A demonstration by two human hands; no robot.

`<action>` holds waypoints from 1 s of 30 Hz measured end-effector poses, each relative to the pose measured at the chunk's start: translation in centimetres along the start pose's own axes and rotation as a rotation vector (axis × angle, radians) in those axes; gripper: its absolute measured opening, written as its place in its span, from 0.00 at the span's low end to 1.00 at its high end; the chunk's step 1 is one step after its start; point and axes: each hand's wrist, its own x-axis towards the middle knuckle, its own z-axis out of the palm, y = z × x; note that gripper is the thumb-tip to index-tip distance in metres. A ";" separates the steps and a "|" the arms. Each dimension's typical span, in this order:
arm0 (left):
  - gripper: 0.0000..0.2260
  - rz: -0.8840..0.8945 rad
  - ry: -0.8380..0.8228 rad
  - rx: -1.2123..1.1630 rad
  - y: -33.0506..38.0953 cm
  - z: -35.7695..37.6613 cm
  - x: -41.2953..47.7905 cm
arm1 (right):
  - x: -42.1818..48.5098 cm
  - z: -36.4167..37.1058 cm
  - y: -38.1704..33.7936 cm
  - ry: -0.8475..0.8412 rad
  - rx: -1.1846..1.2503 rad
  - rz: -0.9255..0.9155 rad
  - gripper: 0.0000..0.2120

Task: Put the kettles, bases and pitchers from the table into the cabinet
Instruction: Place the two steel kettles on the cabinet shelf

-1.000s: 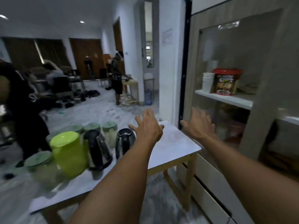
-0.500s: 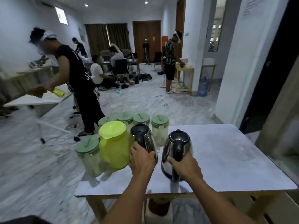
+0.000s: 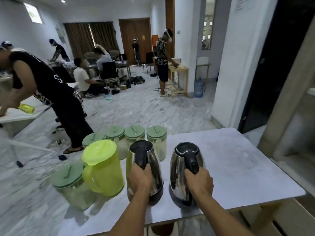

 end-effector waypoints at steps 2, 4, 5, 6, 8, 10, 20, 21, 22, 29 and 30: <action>0.17 0.066 -0.037 -0.011 1.0 -1.4 -1.4 | -1.5 -2.0 -0.6 0.074 0.027 -0.017 0.07; 0.18 0.156 -0.083 -0.051 2.2 -3.3 -3.4 | -3.8 -4.7 -1.0 0.162 0.081 -0.032 0.07; 0.18 0.214 -0.113 -0.085 2.8 -4.4 -4.7 | -5.4 -6.3 -1.2 0.209 0.119 -0.034 0.07; 0.18 0.275 -0.148 -0.116 3.6 -5.4 -6.2 | -7.1 -8.1 -1.5 0.262 0.157 -0.035 0.06; 0.18 0.391 -0.224 -0.153 5.4 -7.4 -9.8 | -10.6 -12.2 -2.1 0.388 0.205 -0.024 0.06; 0.16 0.477 -0.312 -0.195 7.3 -9.4 -14.0 | -14.3 -16.9 -2.7 0.534 0.227 -0.020 0.07; 0.09 0.823 -0.748 -0.464 15.9 -13.4 -38.7 | -31.0 -40.0 -0.9 1.196 0.212 -0.005 0.13; 0.11 0.836 -0.784 -0.501 16.6 -13.4 -41.1 | -32.3 -41.8 -0.4 1.243 0.210 -0.007 0.13; 0.14 0.854 -0.820 -0.538 17.3 -13.2 -43.5 | -33.5 -43.6 0.0 1.285 0.207 -0.013 0.12; 0.10 1.068 -1.016 -0.650 21.6 -10.2 -57.8 | -36.6 -56.0 3.8 1.542 0.180 0.020 0.15; 0.11 1.078 -1.022 -0.661 22.5 -9.3 -59.5 | -36.4 -57.9 4.4 1.572 0.179 0.023 0.17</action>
